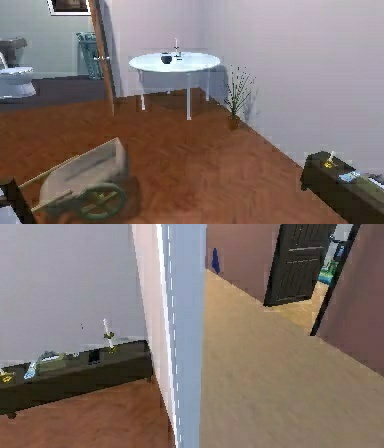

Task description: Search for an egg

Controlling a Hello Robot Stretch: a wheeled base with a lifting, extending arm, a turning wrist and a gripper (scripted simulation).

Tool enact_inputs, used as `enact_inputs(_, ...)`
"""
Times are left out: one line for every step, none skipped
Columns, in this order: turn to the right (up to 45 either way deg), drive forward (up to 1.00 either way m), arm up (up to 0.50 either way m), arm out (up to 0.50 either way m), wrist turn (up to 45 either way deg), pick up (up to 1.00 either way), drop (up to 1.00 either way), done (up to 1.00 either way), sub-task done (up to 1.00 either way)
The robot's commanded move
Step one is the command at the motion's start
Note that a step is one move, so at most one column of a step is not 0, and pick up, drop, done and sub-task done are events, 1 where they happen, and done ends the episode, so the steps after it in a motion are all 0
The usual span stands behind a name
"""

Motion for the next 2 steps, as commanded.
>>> enact_inputs(0.0,1.0,0.0,0.0,0.0,0.0,0.0,0.0,0.0)
enact_inputs(15.0,0.0,0.0,0.0,0.0,0.0,0.0,0.0,0.0)
